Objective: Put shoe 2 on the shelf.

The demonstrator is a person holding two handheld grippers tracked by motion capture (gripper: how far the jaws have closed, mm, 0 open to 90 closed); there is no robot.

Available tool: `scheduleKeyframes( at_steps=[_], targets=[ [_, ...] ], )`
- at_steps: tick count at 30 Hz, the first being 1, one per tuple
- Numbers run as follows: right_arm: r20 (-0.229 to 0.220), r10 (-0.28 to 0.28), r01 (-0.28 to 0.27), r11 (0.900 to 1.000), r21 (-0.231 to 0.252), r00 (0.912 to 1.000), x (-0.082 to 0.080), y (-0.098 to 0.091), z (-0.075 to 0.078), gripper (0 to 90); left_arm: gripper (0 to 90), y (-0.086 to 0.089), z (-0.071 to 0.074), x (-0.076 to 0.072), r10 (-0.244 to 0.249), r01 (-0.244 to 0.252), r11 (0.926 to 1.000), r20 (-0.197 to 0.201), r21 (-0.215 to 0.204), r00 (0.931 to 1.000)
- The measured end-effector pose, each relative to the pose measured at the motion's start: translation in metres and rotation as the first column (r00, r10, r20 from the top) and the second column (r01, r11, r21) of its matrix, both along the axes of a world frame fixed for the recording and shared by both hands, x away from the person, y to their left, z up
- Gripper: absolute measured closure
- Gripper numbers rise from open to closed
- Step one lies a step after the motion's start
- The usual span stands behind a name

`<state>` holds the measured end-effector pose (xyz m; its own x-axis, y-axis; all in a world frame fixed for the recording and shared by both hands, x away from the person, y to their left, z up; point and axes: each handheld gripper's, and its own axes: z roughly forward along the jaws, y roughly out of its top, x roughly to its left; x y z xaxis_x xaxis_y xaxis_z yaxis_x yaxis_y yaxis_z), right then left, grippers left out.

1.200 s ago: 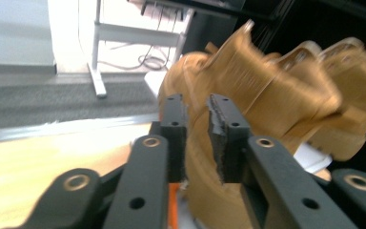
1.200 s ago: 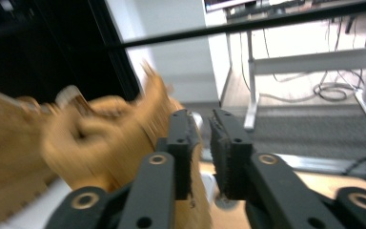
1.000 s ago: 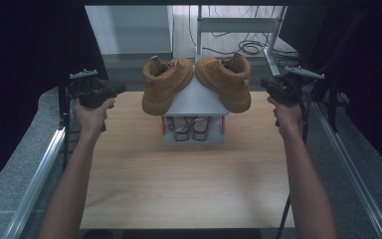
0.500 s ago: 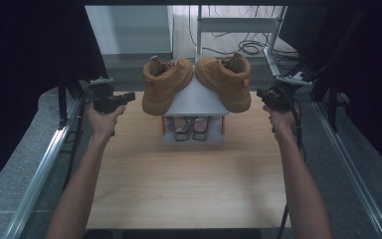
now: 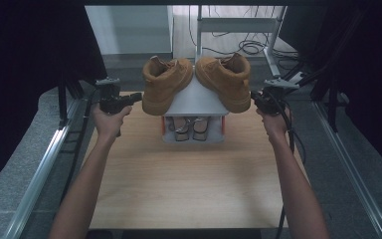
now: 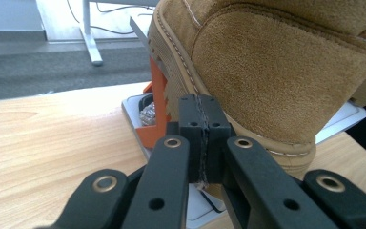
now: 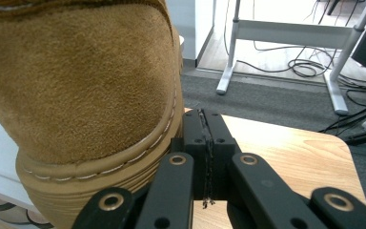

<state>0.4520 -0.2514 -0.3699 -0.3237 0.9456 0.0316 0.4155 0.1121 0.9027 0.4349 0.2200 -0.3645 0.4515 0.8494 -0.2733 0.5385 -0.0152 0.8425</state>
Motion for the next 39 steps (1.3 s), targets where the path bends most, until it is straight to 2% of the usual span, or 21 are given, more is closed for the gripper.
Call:
scheduleKeyframes(
  at_steps=[6,12,15,22,28,29,32,33,36,39],
  targets=[
    [0.004,0.002,-0.002,1.0,0.004,1.0,-0.003,0.003,0.001,89.4,90.0,-0.001,0.0,0.0,0.008,-0.008,0.9999,-0.002,-0.006,1.0],
    [0.01,0.045,-0.045,0.9985,0.033,0.999,-0.009,0.011,0.001,89.5,90.0,-0.006,0.0,-0.002,0.012,-0.012,0.9998,0.007,-0.014,0.9999],
    [0.015,0.06,-0.061,0.9978,0.025,0.9981,-0.011,0.017,0.002,89.5,90.0,-0.007,0.001,-0.002,0.018,-0.018,0.9998,0.007,-0.013,0.9998],
    [0.018,0.095,-0.095,0.995,0.031,0.9954,-0.011,0.028,0.002,89.5,90.0,-0.006,0.001,0.0,0.017,-0.018,0.9993,-0.005,-0.033,0.9998],
    [0.016,0.096,-0.097,0.9943,0.044,0.9952,-0.009,0.029,0.002,89.5,90.0,-0.006,0.001,0.0,0.017,-0.018,0.9989,-0.007,-0.044,0.9998],
    [0.016,0.097,-0.098,0.9941,0.045,0.9951,-0.008,0.029,0.002,89.5,90.0,-0.006,0.001,0.0,0.016,-0.016,0.9987,-0.008,-0.047,0.9998],
    [0.015,0.1,-0.101,0.9938,0.047,0.9949,-0.008,0.029,0.002,89.4,90.0,-0.011,0.0,0.002,-0.038,0.035,0.9946,-0.024,-0.098,0.999],
    [0.014,0.1,-0.101,0.9938,0.047,0.9949,-0.008,0.029,0.002,89.4,90.0,-0.016,0.001,0.002,-0.038,0.037,0.9955,-0.014,-0.088,0.9992],
    [0.015,0.099,-0.1,0.9936,0.053,0.995,-0.008,0.029,0.001,89.5,90.0,-0.026,0.006,0.002,-0.008,0.009,0.9997,0.014,-0.021,0.9999],
    [0.013,0.106,-0.107,0.9927,0.056,0.9942,-0.009,0.031,0.002,89.5,90.0,-0.026,0.004,0.005,-0.036,0.035,0.9966,-0.016,-0.075,0.9992]
  ],
)
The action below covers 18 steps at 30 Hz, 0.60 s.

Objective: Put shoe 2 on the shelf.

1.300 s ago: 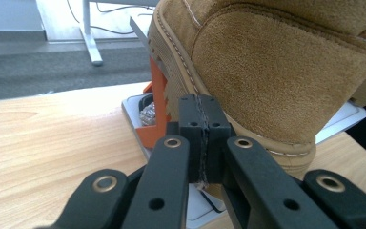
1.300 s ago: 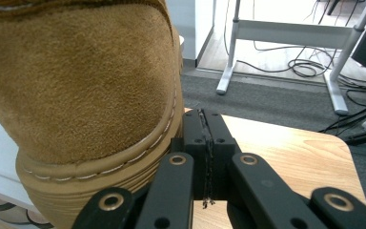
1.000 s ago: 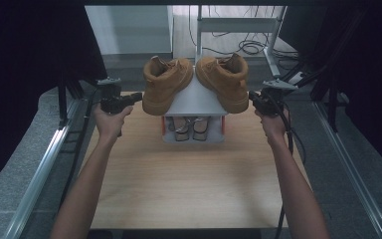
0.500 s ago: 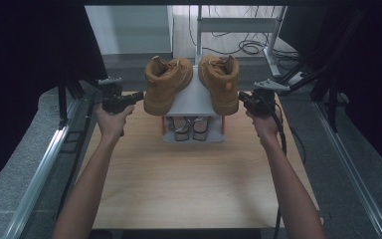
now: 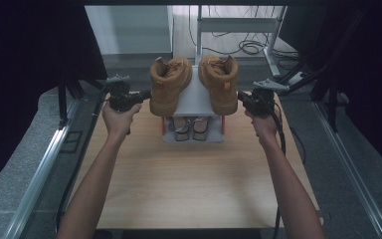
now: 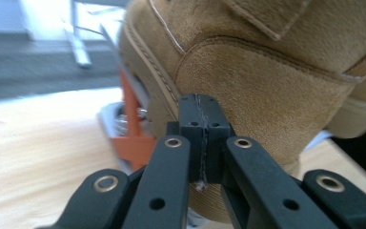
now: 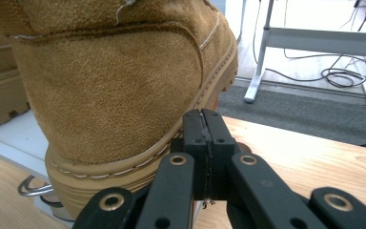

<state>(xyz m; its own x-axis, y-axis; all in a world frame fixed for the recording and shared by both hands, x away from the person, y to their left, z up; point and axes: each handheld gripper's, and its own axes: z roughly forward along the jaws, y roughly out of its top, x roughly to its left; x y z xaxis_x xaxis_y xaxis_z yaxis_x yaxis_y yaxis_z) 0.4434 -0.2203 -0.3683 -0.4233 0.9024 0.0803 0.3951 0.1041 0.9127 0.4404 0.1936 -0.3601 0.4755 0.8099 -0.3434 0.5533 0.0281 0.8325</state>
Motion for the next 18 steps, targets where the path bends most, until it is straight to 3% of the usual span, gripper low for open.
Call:
scheduleKeyframes(
  at_steps=[7,10,18],
  targets=[
    [0.004,0.032,-0.032,0.9995,0.006,0.9995,0.0,0.01,-0.001,89.5,90.0,-0.017,-0.002,0.002,-0.04,0.04,0.999,0.0,-0.017,0.9992],
    [0.0,0.04,-0.04,0.9992,0.005,0.9992,0.001,0.009,-0.001,89.4,89.8,-0.015,-0.002,0.003,-0.052,0.052,0.9984,0.001,-0.022,0.9986],
    [0.006,-0.001,0.001,0.9999,-0.016,1.0,0.02,0.003,-0.002,89.3,89.6,-0.002,-0.006,0.023,0.029,-0.029,0.9995,-0.012,0.012,0.9995]
  ],
)
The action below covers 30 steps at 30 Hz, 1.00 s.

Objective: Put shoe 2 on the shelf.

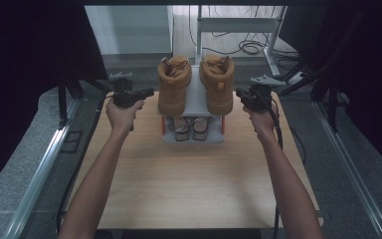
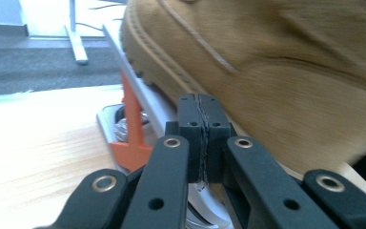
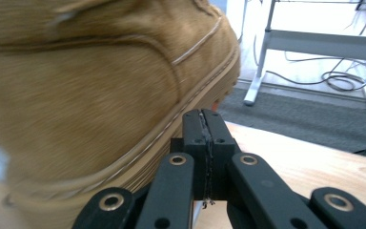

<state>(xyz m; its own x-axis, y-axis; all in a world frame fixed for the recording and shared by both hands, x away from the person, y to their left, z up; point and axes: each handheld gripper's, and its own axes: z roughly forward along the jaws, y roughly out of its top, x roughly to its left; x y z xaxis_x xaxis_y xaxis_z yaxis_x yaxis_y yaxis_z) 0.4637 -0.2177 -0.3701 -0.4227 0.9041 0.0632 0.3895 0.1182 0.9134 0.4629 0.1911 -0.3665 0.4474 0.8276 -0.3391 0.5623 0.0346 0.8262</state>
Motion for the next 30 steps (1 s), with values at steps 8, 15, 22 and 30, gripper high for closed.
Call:
scheduleKeyframes(
  at_steps=[8,15,22,30],
  targets=[
    [-0.023,-0.011,0.011,0.9999,-0.012,0.9997,0.031,0.004,-0.006,89.3,89.8,-0.013,-0.008,0.026,-0.002,0.002,0.9998,-0.018,0.02,0.9998],
    [0.0,0.003,-0.003,0.9998,-0.019,1.0,0.039,0.013,-0.009,89.7,90.0,-0.02,-0.007,0.031,0.006,-0.005,0.9995,-0.017,0.032,0.9998],
    [0.005,0.019,-0.019,0.9992,-0.036,0.9998,0.037,0.021,-0.009,89.7,90.0,-0.034,-0.008,0.03,-0.016,0.016,0.9995,-0.014,0.029,0.9998],
    [0.006,0.018,-0.018,0.999,-0.04,0.9998,0.035,0.03,-0.01,89.7,90.0,-0.036,-0.008,0.032,-0.022,0.023,0.9996,-0.028,0.017,0.9994]
  ],
)
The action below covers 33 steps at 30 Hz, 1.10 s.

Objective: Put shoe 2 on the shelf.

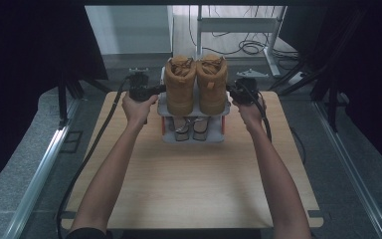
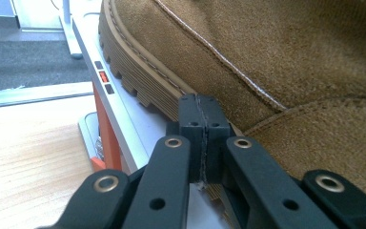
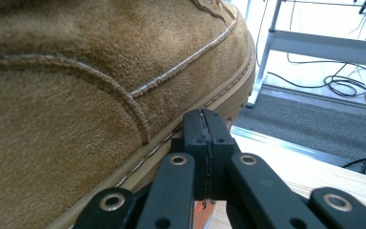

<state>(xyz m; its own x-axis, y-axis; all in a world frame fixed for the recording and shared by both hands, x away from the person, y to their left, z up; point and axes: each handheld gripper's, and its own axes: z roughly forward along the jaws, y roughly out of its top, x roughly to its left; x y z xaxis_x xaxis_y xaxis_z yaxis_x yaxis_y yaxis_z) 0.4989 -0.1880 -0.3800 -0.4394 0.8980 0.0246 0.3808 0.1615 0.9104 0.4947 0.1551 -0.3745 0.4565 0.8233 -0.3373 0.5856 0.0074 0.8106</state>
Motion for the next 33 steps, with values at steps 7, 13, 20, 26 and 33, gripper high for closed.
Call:
scheduleKeyframes(
  at_steps=[7,13,20,26,33],
  targets=[
    [0.013,-0.009,0.009,0.9999,-0.009,0.9999,-0.002,0.005,-0.002,89.8,90.0,-0.001,-0.001,0.0,0.004,-0.004,1.0,0.0,0.001,1.0],
    [0.016,-0.002,0.002,1.0,0.005,0.9999,-0.001,0.003,-0.003,89.7,90.0,0.001,-0.002,0.0,-0.003,0.003,0.9998,-0.001,-0.017,1.0],
    [0.012,0.023,-0.023,0.9989,0.042,0.9997,-0.008,-0.005,-0.001,89.4,88.5,0.01,0.004,-0.009,-0.015,0.015,0.9996,0.035,-0.023,0.9993],
    [0.051,0.046,-0.051,0.9942,0.094,0.9976,-0.029,-0.014,0.002,87.8,86.2,0.018,0.009,-0.029,-0.007,0.007,1.0,0.09,-0.001,0.9959],
    [0.04,0.097,-0.101,0.9853,0.138,0.9945,-0.046,-0.023,-0.003,78.1,65.7,0.024,0.007,-0.048,0.007,-0.009,0.9998,0.126,0.017,0.992]
  ],
)
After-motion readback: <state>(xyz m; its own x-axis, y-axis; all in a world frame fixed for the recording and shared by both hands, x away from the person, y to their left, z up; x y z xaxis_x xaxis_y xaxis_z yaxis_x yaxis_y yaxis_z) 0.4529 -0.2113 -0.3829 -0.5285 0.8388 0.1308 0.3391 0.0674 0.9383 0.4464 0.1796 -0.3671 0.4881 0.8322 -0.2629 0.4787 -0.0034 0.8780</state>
